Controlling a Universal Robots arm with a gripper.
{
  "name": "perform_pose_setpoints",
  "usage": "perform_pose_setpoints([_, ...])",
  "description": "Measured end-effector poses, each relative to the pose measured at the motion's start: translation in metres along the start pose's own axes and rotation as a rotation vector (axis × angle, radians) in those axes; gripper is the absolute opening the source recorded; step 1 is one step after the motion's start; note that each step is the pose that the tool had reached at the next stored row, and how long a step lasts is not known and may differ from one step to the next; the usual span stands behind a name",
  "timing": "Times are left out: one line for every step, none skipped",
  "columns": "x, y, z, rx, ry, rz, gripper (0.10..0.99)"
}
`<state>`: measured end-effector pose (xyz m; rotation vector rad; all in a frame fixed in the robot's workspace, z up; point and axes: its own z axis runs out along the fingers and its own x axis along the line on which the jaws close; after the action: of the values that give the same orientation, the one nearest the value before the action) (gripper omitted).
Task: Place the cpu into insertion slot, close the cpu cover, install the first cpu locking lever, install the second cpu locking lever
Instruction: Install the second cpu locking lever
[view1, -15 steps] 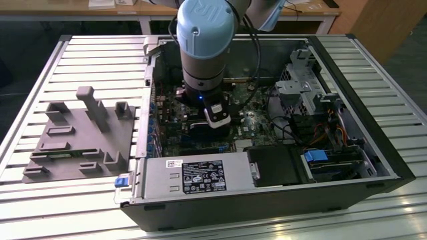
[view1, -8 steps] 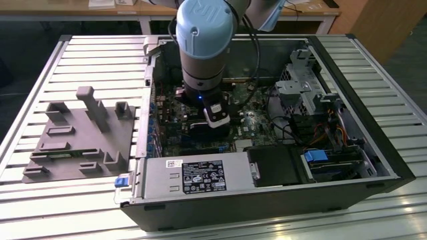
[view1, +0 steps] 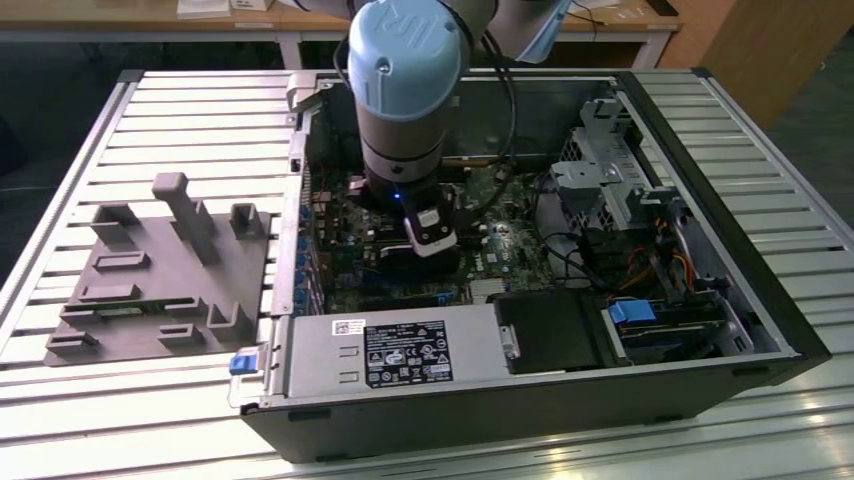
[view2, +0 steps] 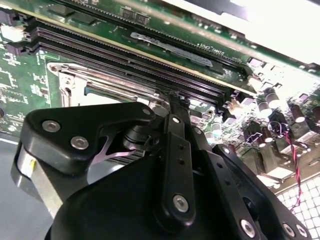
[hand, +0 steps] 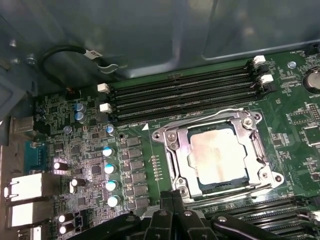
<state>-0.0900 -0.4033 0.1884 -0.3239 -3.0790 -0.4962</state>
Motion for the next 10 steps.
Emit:
perform_pose_setpoints([0.0006, -0.0001, 0.0004, 0.000, 0.0000, 0.000, 0.102])
perform_pose_setpoints([0.0008, 0.0000, 0.0007, 0.000, 0.0000, 0.000, 0.102])
perform_pose_setpoints([0.0008, 0.0000, 0.0007, 0.000, 0.0001, 0.000, 0.102])
perform_pose_setpoints([0.0008, 0.0000, 0.0008, 0.000, 0.0001, 0.000, 0.102])
perform_pose_setpoints([0.0008, 0.0001, 0.0008, 0.000, 0.0001, 0.000, 0.102])
perform_pose_setpoints([0.0009, 0.0001, 0.0008, 0.000, 0.0000, 0.000, 0.102])
perform_pose_setpoints([0.0009, 0.0002, 0.0006, 0.000, 0.0000, 0.000, 0.102])
perform_pose_setpoints([0.0009, 0.0004, -0.0002, 0.000, 0.0000, 0.000, 0.102])
perform_pose_setpoints([0.0010, 0.0008, -0.0014, 0.000, -0.0001, 0.000, 0.102])
perform_pose_setpoints([0.0010, 0.0014, -0.0025, -0.001, -0.0003, 0.000, 0.102])
